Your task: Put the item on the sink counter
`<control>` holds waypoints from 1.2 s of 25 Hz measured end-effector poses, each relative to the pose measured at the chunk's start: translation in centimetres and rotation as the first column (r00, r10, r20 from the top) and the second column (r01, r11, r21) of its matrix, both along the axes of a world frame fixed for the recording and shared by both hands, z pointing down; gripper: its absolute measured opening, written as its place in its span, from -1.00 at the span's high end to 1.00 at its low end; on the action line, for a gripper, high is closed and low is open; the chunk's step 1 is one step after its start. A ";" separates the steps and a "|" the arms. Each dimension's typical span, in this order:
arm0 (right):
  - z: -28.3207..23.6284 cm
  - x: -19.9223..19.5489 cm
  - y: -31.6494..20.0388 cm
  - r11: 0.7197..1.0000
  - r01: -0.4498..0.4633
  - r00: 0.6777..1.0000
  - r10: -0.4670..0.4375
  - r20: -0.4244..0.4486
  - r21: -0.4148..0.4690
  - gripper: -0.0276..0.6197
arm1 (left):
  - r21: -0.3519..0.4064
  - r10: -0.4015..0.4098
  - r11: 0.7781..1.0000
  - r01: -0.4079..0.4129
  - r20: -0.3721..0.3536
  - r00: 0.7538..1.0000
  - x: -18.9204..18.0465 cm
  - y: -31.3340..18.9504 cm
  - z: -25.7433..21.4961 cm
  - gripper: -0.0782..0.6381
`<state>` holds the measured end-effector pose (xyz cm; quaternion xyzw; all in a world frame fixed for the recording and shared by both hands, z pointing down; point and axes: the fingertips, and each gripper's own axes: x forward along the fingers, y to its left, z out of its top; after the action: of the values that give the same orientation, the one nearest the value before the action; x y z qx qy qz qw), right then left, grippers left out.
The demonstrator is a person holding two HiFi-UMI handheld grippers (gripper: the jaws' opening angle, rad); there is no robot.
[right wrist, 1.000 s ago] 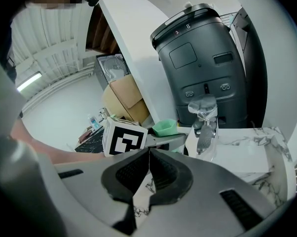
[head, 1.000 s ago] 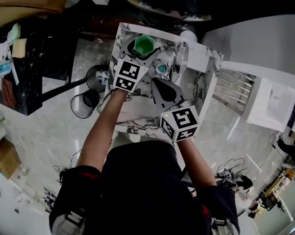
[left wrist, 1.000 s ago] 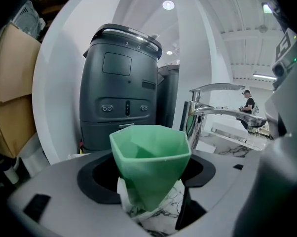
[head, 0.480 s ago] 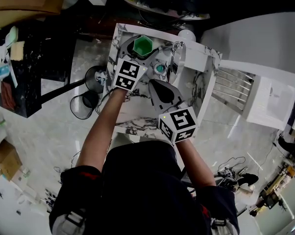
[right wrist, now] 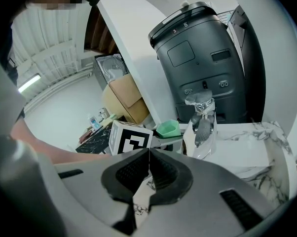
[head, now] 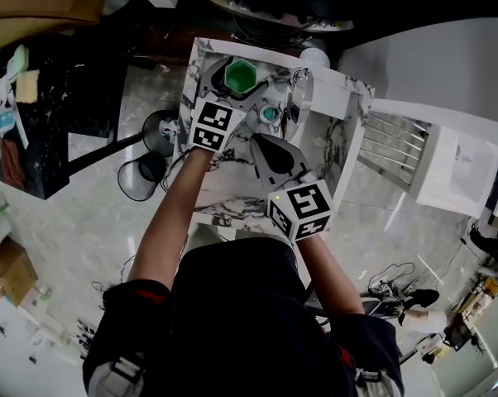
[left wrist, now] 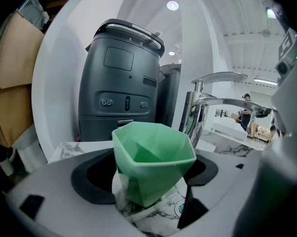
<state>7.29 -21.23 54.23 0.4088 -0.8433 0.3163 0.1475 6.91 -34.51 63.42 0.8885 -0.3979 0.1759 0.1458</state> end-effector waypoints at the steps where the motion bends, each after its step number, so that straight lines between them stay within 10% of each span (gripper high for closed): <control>1: 0.0 0.0 0.0 1.000 -0.001 1.000 0.001 0.002 -0.003 0.81 | 0.002 -0.005 1.000 0.005 -0.005 1.000 0.0 0.0 0.0 -0.26; 30: -1.4 0.1 1.2 0.999 -0.045 0.999 0.045 -0.002 0.013 0.81 | 0.049 -0.007 0.999 0.009 -0.040 0.999 -0.9 1.5 -4.8 -0.29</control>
<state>7.41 -20.07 52.83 0.4290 -0.8357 0.3135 0.1386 6.01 -33.05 58.66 0.8934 -0.4029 0.1479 0.1324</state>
